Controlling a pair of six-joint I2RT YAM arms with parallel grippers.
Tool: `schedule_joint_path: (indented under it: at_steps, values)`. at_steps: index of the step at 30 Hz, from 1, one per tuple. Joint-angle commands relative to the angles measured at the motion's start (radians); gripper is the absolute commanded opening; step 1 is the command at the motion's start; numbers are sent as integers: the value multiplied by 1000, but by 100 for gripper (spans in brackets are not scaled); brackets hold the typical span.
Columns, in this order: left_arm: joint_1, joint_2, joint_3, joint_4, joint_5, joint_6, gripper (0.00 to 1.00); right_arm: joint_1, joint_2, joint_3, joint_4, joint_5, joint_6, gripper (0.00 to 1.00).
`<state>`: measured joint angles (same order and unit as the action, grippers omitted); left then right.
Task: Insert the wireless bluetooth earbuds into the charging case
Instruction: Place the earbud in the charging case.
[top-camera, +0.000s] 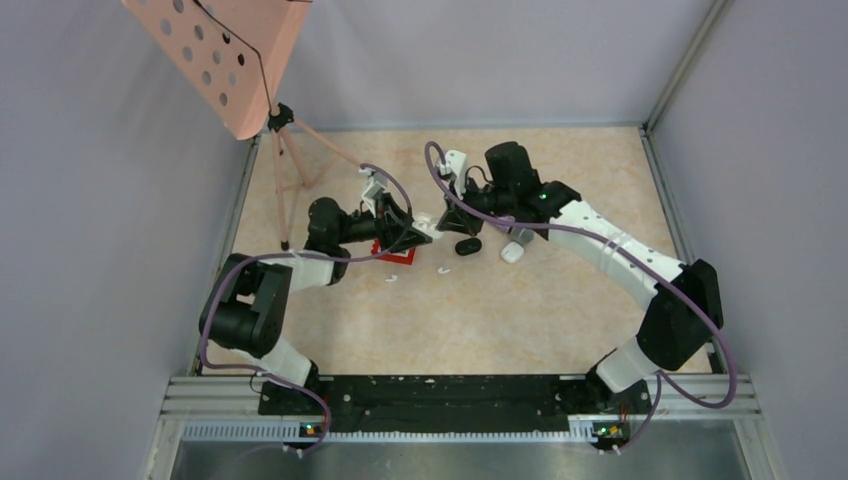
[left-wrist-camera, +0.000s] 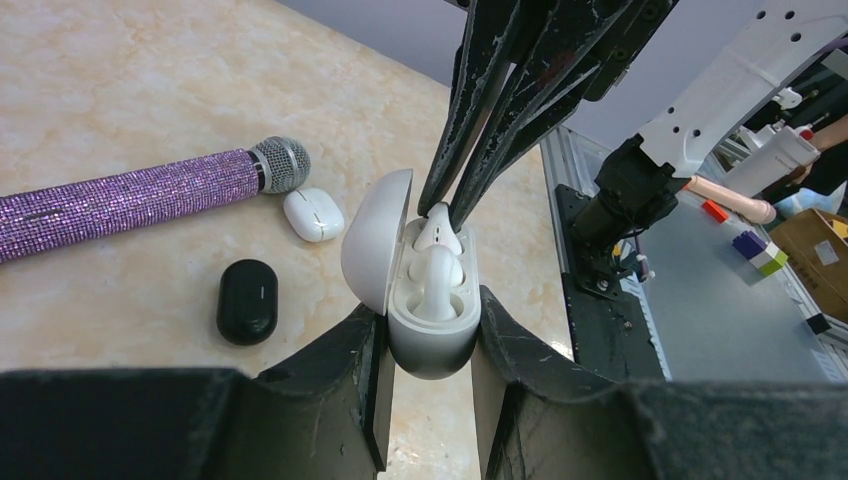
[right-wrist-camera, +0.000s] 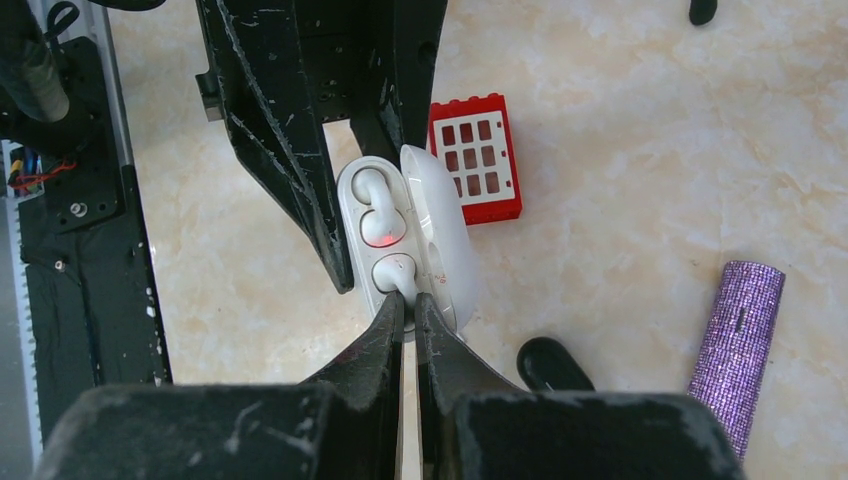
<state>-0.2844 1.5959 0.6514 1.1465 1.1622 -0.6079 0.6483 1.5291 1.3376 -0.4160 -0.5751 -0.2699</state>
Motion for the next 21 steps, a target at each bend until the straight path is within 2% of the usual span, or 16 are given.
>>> schedule_joint_path:
  at_steps: [1, 5, 7, 13, 16, 19, 21]
  values:
    - [1, 6, 41, 105, -10, -20, 0, 14, -26, -16, -9, 7, -12, 0]
    - [0, 6, 43, 93, -5, -9, 0, 17, -22, -10, -10, -48, -11, 3]
    - [-1, 4, 43, 85, 0, -1, 0, 20, -20, -1, -10, -73, 0, 16]
    - [-1, -9, 42, -10, 4, 87, 0, 11, -41, 104, -128, -131, -52, 36]
    - [-1, -9, 39, -33, 5, 110, 0, 3, -61, 151, -188, -153, -77, 49]
    - [-2, -7, 39, -34, 14, 115, 0, 1, -69, 150, -204, -156, -105, 61]
    - [-5, -12, 39, -35, 29, 122, 0, 1, -61, 135, -200, -154, -139, 65]
